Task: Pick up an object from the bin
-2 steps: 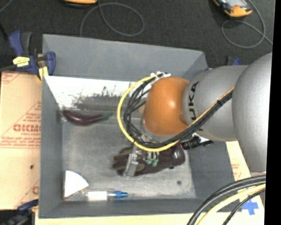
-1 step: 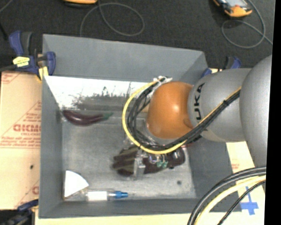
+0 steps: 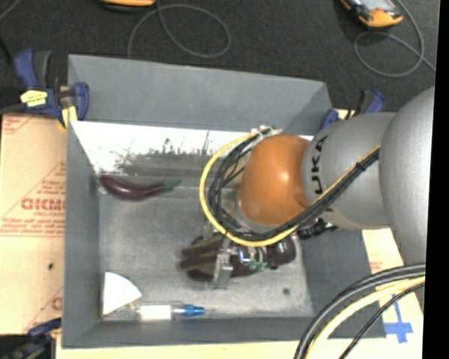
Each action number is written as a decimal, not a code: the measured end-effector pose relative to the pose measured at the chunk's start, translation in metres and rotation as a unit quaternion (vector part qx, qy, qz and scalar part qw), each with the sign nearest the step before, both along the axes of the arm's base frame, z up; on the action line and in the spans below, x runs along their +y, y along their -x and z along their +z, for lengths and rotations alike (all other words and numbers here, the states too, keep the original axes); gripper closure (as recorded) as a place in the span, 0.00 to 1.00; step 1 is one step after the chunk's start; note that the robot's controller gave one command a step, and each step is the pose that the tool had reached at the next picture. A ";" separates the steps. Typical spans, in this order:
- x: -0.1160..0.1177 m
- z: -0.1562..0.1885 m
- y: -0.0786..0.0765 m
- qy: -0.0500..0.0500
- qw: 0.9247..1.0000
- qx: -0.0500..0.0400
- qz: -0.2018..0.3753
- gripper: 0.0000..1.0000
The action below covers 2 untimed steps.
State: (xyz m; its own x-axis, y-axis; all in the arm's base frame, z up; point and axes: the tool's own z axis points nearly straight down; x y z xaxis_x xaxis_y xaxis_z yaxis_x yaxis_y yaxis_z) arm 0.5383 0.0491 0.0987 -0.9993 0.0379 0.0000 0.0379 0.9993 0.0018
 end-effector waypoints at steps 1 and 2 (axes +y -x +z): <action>-0.006 -0.008 0.009 0.000 1.000 -0.001 -0.030 0.00; -0.021 -0.027 -0.003 -0.001 0.995 -0.004 -0.099 1.00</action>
Offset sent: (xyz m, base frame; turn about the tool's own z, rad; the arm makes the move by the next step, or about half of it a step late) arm 0.0007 -0.0200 -0.0287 0.1984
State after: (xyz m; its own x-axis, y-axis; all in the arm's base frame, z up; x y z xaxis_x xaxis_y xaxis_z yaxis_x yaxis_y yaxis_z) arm 0.5413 0.0284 0.0715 -0.9722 0.2341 -0.0082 0.2341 0.9722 0.0046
